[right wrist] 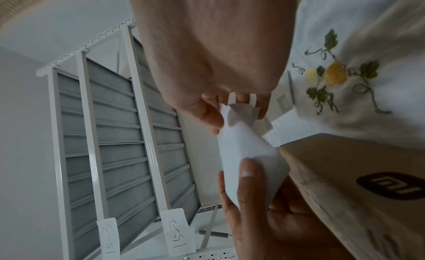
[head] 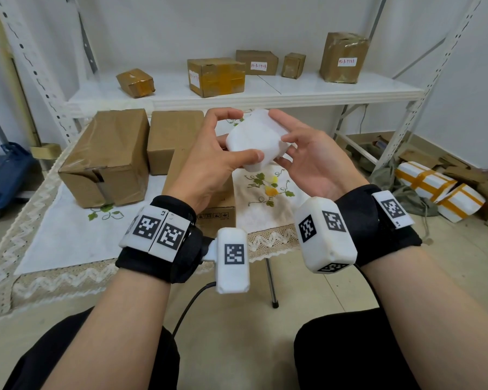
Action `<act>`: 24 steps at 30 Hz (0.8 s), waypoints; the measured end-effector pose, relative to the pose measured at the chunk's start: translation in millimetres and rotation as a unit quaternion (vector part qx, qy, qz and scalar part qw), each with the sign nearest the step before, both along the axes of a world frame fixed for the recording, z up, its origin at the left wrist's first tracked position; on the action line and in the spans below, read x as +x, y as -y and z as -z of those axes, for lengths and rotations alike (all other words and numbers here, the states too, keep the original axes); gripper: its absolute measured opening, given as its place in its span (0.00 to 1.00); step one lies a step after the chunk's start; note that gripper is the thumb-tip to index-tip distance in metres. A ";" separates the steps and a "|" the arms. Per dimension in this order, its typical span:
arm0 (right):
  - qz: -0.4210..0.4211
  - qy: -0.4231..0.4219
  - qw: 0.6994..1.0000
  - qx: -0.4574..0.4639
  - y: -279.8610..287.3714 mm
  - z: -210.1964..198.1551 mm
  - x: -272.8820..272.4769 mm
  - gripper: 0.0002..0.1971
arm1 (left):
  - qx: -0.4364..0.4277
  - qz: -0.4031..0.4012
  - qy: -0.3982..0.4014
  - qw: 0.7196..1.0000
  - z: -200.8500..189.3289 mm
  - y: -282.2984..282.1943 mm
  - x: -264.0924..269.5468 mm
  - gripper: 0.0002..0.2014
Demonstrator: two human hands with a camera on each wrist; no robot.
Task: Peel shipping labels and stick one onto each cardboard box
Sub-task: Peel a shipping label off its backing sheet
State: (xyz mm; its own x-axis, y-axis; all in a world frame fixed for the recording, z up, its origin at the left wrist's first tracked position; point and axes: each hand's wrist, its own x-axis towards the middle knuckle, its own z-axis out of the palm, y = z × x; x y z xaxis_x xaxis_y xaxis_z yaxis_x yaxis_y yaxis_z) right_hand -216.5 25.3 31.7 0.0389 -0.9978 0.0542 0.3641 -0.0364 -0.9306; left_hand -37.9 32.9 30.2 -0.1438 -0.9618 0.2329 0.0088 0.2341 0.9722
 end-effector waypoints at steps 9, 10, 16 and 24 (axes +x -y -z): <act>0.023 -0.009 1.000 0.003 0.5 -0.4 -0.9 0.28 | 0.008 0.001 0.011 1.000 -0.4 -0.3 -1.3 0.35; 0.025 -0.011 1.000 0.004 0.8 -0.3 -1.2 0.28 | 0.010 0.002 0.013 1.000 -0.9 -0.4 -1.2 0.35; 0.029 -0.012 0.999 0.012 0.0 -0.2 -2.3 0.26 | 0.024 0.010 0.022 0.999 0.9 0.1 1.6 0.35; 0.061 -0.027 0.998 0.005 -3.0 -1.2 1.8 0.23 | 0.050 0.019 0.005 0.999 -0.3 1.3 4.8 0.35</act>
State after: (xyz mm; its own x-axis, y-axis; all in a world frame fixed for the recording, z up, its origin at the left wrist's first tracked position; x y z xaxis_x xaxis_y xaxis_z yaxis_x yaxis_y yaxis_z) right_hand -214.6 28.4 33.0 -0.0801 -0.9957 0.0459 0.3068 -0.0684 -0.9493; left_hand -33.1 31.6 30.5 -0.1817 -0.9741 0.1347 0.0066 0.1357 0.9907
